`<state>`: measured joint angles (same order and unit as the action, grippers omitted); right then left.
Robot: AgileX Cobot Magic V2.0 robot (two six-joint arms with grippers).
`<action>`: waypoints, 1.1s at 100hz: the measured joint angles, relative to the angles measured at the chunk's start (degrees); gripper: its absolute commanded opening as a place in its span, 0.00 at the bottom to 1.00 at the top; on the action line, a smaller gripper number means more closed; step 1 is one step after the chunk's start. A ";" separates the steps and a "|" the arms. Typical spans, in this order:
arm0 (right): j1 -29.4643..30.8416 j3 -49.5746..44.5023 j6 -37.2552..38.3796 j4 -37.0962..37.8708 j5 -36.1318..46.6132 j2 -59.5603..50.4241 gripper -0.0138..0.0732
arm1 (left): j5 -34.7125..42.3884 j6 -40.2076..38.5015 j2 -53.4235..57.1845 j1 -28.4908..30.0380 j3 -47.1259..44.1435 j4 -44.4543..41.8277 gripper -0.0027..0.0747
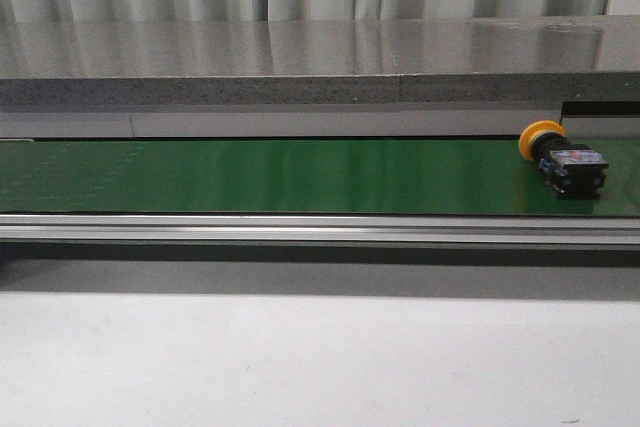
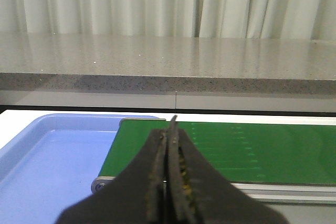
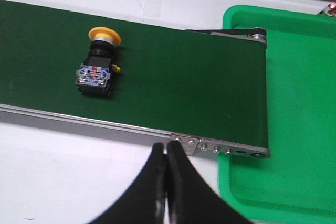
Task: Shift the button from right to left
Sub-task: 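Withdraw the right gripper while the belt carries the button toward the left arm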
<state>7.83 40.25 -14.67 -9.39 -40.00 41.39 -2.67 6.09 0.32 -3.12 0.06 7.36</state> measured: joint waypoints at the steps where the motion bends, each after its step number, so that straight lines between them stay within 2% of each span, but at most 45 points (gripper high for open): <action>1: 0.00 -0.39 0.00 0.00 0.13 -0.45 0.08 | 0.00 0.00 0.00 0.00 0.00 0.00 0.01; 17: 0.00 -6.02 3.85 1.06 4.28 -6.04 0.08 | 0.00 0.00 0.00 0.00 0.00 0.00 0.01; 33: 0.00 -11.67 9.17 5.69 9.34 -12.67 0.08 | 0.00 0.00 0.00 0.00 0.00 0.00 0.01; 62: -0.12 -21.23 9.96 8.25 15.39 -26.17 0.08 | 0.00 0.00 0.00 0.00 0.00 0.00 0.01; 92: -8.69 -26.46 11.06 10.81 16.04 -34.41 0.08 | 0.00 0.00 0.00 0.00 0.00 0.00 0.01; 110: -10.11 -30.26 12.11 11.82 23.80 -34.64 0.08 | 0.00 0.00 0.00 0.00 0.00 0.00 0.01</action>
<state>-2.29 9.99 -2.56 2.42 -16.20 6.75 -2.67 6.09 0.32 -3.12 0.06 7.36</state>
